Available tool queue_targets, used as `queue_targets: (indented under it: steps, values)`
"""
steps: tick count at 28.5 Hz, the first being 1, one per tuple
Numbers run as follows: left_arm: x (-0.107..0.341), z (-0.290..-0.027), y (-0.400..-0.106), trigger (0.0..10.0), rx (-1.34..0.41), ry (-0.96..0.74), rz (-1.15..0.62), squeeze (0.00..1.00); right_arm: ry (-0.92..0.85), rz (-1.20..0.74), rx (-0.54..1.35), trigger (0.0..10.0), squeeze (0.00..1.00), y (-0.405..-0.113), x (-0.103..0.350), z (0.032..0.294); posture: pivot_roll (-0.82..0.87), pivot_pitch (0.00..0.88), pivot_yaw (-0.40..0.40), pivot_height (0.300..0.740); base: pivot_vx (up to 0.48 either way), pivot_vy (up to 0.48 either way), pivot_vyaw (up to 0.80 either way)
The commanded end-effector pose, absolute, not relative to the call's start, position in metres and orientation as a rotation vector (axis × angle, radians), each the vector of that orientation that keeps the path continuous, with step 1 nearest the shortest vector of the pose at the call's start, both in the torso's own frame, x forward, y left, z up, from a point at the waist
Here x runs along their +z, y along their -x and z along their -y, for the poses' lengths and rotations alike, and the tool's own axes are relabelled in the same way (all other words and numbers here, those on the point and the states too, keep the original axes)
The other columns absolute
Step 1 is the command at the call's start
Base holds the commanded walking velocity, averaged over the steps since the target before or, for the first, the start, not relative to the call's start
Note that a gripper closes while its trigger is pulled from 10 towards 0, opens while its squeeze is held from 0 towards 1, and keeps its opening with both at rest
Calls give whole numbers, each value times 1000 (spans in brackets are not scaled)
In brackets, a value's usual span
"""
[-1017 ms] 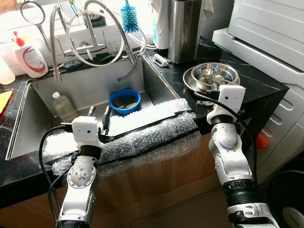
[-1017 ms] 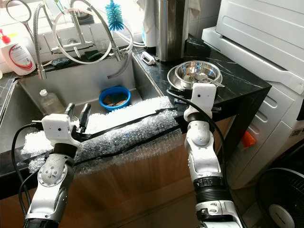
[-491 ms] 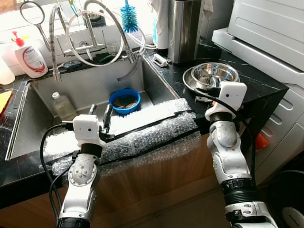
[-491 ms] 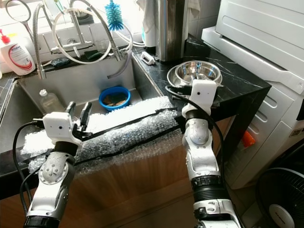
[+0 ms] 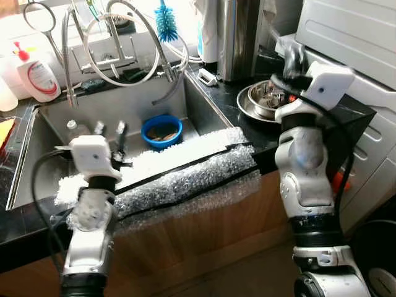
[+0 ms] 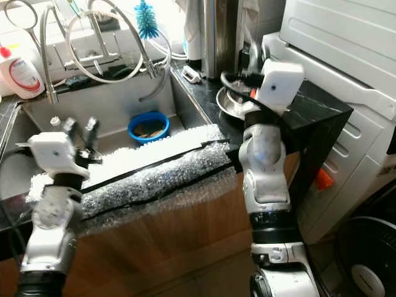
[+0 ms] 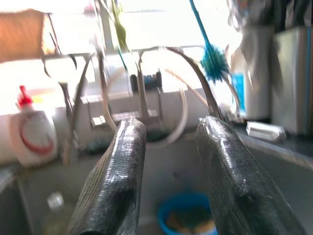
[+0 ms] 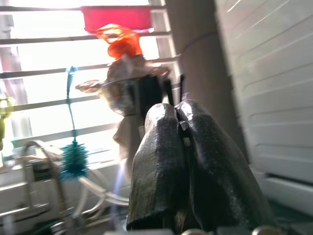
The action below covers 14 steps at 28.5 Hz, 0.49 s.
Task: Kitchen organization
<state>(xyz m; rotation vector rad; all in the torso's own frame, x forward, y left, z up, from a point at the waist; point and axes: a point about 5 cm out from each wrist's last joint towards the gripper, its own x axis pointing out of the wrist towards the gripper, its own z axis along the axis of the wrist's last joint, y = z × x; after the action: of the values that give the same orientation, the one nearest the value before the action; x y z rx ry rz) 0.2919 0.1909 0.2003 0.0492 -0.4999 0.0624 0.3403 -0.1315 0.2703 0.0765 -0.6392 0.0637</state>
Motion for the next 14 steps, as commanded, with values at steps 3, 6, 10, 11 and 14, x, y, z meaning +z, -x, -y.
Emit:
queue_targets:
  steps: [3, 6, 10, 11, 14]
  values:
    - [219, -192, -290, 10000, 33, 35, 535, 0, -291, 526, 204, 10000, 0, -340, 256, 120, -182, 0, 114, 740, 0, 0, 0]
    - [209, -194, -290, 10000, 41, 165, 490, 0, -502, 437, 291, 10000, 0, -334, 241, 119, -172, 0, 114, 740, 0, 0, 0]
    - [192, -198, -288, 10000, 63, 384, 423, 0, -674, 391, 392, 10000, 0, -326, 232, 119, -189, 0, 120, 740, 0, 0, 0]
    - [189, -196, -288, 10000, 52, 432, 409, 0, -720, 391, 435, 10000, 0, -323, 232, 119, -191, 0, 120, 740, 0, 0, 0]
    - [185, -194, -286, 10000, 31, 568, 394, 0, -853, 372, 585, 10000, 0, -311, 229, 116, -191, 0, 121, 740, 0, 0, 0]
